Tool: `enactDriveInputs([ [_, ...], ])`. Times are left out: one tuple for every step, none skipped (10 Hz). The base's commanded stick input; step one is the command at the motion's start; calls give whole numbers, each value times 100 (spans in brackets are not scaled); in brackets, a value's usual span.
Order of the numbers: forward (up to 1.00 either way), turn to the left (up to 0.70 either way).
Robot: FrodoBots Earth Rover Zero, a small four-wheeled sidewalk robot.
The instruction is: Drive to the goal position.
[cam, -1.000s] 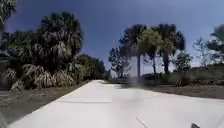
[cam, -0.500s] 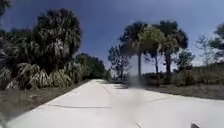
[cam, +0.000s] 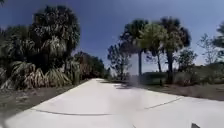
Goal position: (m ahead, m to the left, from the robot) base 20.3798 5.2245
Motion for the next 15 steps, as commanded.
enactDriveInputs([
  [70,0],
  [70,0],
  [70,0],
  [70,0],
  [70,0],
  [70,0],
  [70,0],
  [70,0],
  [70,0],
  [70,0],
  [70,0],
  [70,0],
  [70,0],
  [70,0],
  [70,8],
])
